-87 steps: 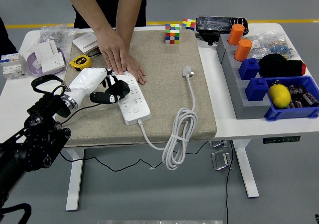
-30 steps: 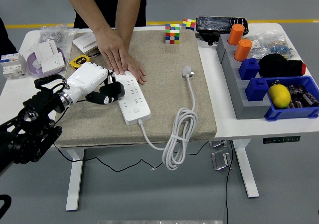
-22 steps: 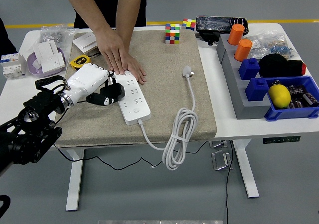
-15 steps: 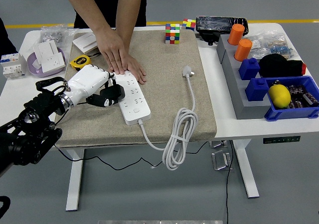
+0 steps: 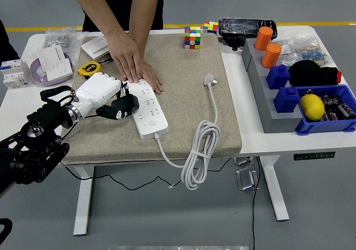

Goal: Pick up the plug,place it near the board,insert it into the board,press the button

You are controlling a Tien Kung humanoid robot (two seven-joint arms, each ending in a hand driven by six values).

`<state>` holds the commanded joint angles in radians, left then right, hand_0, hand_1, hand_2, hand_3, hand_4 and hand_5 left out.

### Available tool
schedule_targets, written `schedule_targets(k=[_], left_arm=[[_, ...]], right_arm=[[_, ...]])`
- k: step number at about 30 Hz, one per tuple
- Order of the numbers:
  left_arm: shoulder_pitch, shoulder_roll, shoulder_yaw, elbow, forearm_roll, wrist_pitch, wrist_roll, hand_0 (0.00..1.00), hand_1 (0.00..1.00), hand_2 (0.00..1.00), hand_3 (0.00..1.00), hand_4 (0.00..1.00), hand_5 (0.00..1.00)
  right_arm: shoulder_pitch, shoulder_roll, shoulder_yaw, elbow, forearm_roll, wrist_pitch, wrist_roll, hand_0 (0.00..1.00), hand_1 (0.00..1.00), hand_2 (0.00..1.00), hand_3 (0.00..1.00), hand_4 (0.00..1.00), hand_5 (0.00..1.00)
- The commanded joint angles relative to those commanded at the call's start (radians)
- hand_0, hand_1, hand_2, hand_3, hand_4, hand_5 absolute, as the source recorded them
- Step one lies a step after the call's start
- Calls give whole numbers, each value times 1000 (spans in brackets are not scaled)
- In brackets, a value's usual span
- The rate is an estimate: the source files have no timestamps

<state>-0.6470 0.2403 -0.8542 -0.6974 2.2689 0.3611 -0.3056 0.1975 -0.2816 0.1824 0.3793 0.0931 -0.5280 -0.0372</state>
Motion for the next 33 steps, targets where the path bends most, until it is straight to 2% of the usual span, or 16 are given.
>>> schedule_targets(k=[13, 14, 19, 20, 31, 33], left_arm=[[-4, -4, -9, 6, 0, -15, -18, 489, 454, 309, 382, 487, 116], [-4, -5, -10, 7, 0, -16, -22, 531, 593, 498, 485, 790, 221], [-4, -5, -12, 7, 0, -9, -29, 531, 593, 498, 485, 790, 221], [-4, -5, -12, 8, 0, -9, -30, 571, 661, 550, 514, 851, 242], [-5, -4, -4, 12, 0, -6, -25, 595, 680, 564, 521, 857, 242], [-6, -5, -5, 13, 0, -9, -23, 618, 710, 600, 542, 859, 241]], right_arm=[[4, -1, 5, 0, 2, 0, 1, 816, 770, 744, 752, 998, 998], [4, -1, 5, 0, 3, 1, 1, 816, 770, 743, 752, 998, 998], [3, 0, 5, -1, 3, 1, 2, 816, 770, 743, 752, 998, 998], [3, -1, 6, -1, 3, 1, 2, 816, 770, 743, 752, 998, 998], [3, -1, 8, -1, 5, 1, 4, 815, 770, 743, 752, 998, 998], [4, -2, 8, -1, 5, 0, 4, 815, 769, 743, 752, 998, 998]])
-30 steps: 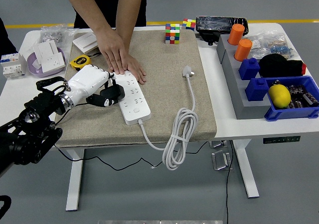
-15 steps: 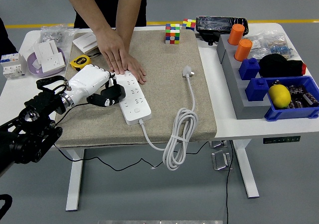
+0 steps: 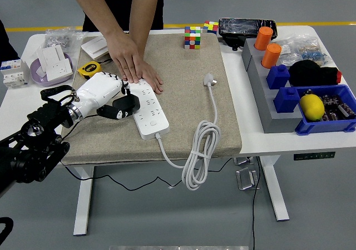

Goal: Pick up the plug,place it near the board,insert it into the board,press the button

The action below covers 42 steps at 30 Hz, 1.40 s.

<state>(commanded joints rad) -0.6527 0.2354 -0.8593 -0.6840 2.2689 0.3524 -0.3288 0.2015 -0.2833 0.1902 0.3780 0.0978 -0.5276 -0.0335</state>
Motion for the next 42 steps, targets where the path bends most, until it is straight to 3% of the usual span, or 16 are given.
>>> schedule_targets(k=[4, 5, 10, 11, 16, 17, 22, 23, 34, 35, 40, 41, 42], left_arm=[[-1, -1, -3, 1, 0, -2, 1, 618, 710, 600, 542, 859, 241], [-1, -1, -4, 1, 0, -2, 1, 656, 748, 665, 579, 860, 236], [0, -1, -8, 6, 0, -6, 4, 656, 748, 665, 579, 860, 236], [1, -1, -8, 7, 0, -7, 4, 690, 772, 730, 628, 863, 233], [2, -1, -10, 8, 0, -15, 8, 690, 772, 730, 628, 863, 233], [2, -1, -11, 8, 0, -18, 9, 721, 792, 756, 715, 868, 230], [3, -1, -12, 11, 0, -24, 11, 721, 792, 756, 715, 868, 230], [4, -1, -12, 11, 0, -24, 11, 739, 812, 770, 795, 884, 225], [8, 2, -26, 1, 0, -34, 7, 746, 814, 774, 813, 949, 254], [8, 2, -30, 0, 0, -37, 7, 782, 845, 808, 855, 998, 363], [9, 2, -66, -2, 0, -81, 4, 782, 845, 808, 855, 998, 363], [9, 2, -72, -5, 0, -94, 3, 845, 908, 878, 910, 998, 476], [12, 4, -82, -10, 0, -111, 1, 845, 908, 878, 910, 998, 476]], right_arm=[[0, 0, 0, 0, 0, 0, 0, 815, 769, 743, 752, 998, 998], [0, 0, 0, 0, 0, 0, 0, 815, 769, 743, 753, 998, 998], [-1, 1, -3, 0, 0, 0, 0, 815, 769, 743, 753, 998, 998], [-2, 1, -3, 0, 0, 0, -1, 816, 770, 742, 752, 998, 998], [-3, 1, -6, 0, 1, 1, -1, 816, 770, 742, 752, 998, 998], [-3, 0, -6, 0, 1, 1, -1, 816, 770, 742, 752, 998, 998], [-3, 0, -6, 0, 1, 1, -1, 816, 770, 742, 752, 998, 998], [-3, 0, -6, 0, 1, 1, -1, 816, 770, 739, 752, 998, 998], [-6, 0, -7, 0, 0, 1, -1, 816, 770, 738, 752, 998, 998], [-6, 0, -7, 0, 0, 1, -1, 816, 771, 736, 752, 998, 998], [-4, 1, -4, 0, 0, 1, -2, 816, 771, 736, 752, 998, 998], [-4, 1, -4, 0, -1, 1, -2, 816, 771, 735, 752, 998, 998], [-4, 1, -3, 0, 0, 1, -2, 816, 771, 735, 752, 998, 998]])
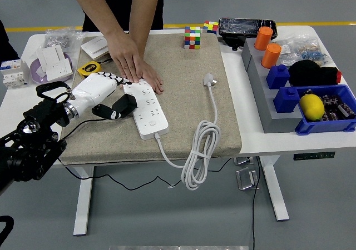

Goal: Pick up the plug,place it near the board,insert it into the board,press the button

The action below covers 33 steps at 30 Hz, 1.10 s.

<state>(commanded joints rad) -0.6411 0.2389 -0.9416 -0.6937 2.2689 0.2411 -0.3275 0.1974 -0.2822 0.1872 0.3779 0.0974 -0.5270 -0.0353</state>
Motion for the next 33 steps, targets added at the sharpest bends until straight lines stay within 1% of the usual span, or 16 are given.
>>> schedule_targets(k=[4, 5, 10, 11, 13, 14, 16, 17, 19, 21, 22, 23, 25, 28, 30, 33], left_arm=[[19, 2, -56, -40, 0, -66, -6, 845, 908, 878, 910, 998, 476], [26, 2, -74, -54, 0, -82, -6, 924, 998, 973, 953, 998, 825], [99, 2, -202, -186, 0, -191, 16, 924, 998, 973, 953, 998, 825], [130, -7, -239, -231, -17, -225, 40, 980, 998, 996, 967, 998, 998], [173, -23, -294, -307, -89, -268, 78, 980, 998, 996, 967, 998, 998], [203, -42, -329, -350, -135, -283, 110, 980, 998, 996, 967, 998, 998], [252, -71, -376, -421, -211, -276, 167, 980, 998, 996, 967, 998, 998], [276, -86, -394, -460, -250, -264, 202, 947, 993, 977, 945, 998, 998], [338, -127, -435, -544, -335, -217, 284, 947, 993, 977, 945, 998, 998], [384, -154, -457, -629, -419, -172, 355, 947, 993, 977, 945, 998, 998], [416, -173, -467, -673, -465, -133, 393, 947, 993, 977, 945, 998, 998], [442, -183, -467, -712, -504, -95, 424, 934, 957, 935, 904, 998, 998], [489, -191, -454, -793, -588, -39, 475, 934, 957, 935, 904, 998, 998], [560, -183, -410, -879, -712, -41, 528, 934, 957, 935, 904, 998, 998], [599, -178, -383, -884, -803, -56, 537, 943, 945, 920, 890, 998, 998], [628, -183, -371, -864, -926, -68, 538, 943, 945, 920, 890, 998, 998]], right_arm=[[-1, 1, 4, 0, 0, 0, 0, 816, 771, 735, 752, 998, 998], [-2, 1, 5, -1, 0, 0, 0, 816, 771, 735, 752, 998, 998], [-5, 4, 13, 0, -3, -1, -1, 816, 771, 735, 752, 998, 998], [-7, 4, 15, 0, -4, -1, -1, 815, 771, 734, 752, 998, 998], [-9, 5, 16, -1, -4, 0, -1, 815, 771, 734, 752, 998, 998], [-11, 6, 16, -1, -4, 0, -1, 815, 771, 734, 752, 998, 998], [-12, 8, 18, -1, -4, 0, -1, 815, 771, 734, 752, 998, 998], [-12, 9, 20, -1, -6, 0, -1, 816, 771, 734, 752, 998, 998], [-12, 10, 23, 0, -8, 0, 0, 816, 771, 734, 752, 998, 998], [-13, 11, 25, 0, -10, 0, 0, 816, 771, 734, 752, 998, 998], [-14, 12, 26, 0, -11, 0, 0, 816, 771, 734, 752, 998, 998], [-15, 12, 28, 0, -12, 0, 0, 817, 770, 734, 752, 998, 998], [-17, 13, 29, 0, -13, 0, 0, 817, 770, 734, 752, 998, 998], [-21, 12, 30, -1, -11, 0, 0, 817, 770, 734, 752, 998, 998], [-22, 11, 30, -1, -10, 1, 0, 817, 770, 734, 752, 998, 998], [-20, 12, 35, 0, -14, 0, 0, 817, 770, 734, 752, 998, 998]])
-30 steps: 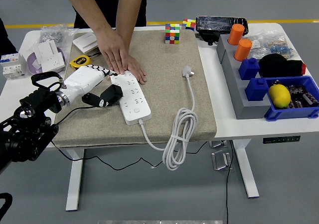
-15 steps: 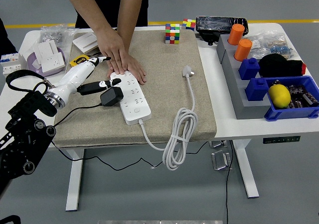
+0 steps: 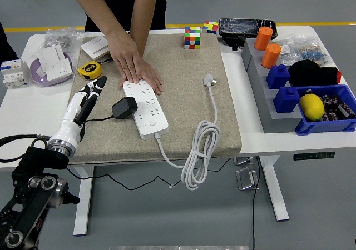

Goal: Pick up the plug,place it near the board,insert it into the board,press the button

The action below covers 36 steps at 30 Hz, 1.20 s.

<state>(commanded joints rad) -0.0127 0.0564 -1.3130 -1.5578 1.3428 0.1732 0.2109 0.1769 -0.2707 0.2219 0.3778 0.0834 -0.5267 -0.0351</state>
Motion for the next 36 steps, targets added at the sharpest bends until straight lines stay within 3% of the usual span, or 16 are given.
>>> schedule_targets(k=[3, 13, 21, 36], left_arm=[[15, -2, 10, 22, -45, -14, -9, 946, 950, 916, 890, 998, 998], [4, 3, 21, 87, 104, -67, -111, 955, 955, 915, 892, 998, 998], [-3, 4, 42, 124, 189, -91, -139, 967, 954, 915, 892, 998, 998], [-36, 7, 38, 198, 225, -97, -162, 970, 953, 917, 892, 998, 998]], right_arm=[[2, 0, -1, 0, 0, 0, 0, 816, 770, 733, 752, 998, 998], [0, -3, -10, 0, 3, -1, -1, 815, 769, 733, 751, 998, 998], [-5, -1, -12, 0, 3, 0, -1, 816, 769, 732, 752, 998, 998], [-2, -1, -11, -1, 4, 0, -2, 816, 769, 732, 752, 998, 998]])
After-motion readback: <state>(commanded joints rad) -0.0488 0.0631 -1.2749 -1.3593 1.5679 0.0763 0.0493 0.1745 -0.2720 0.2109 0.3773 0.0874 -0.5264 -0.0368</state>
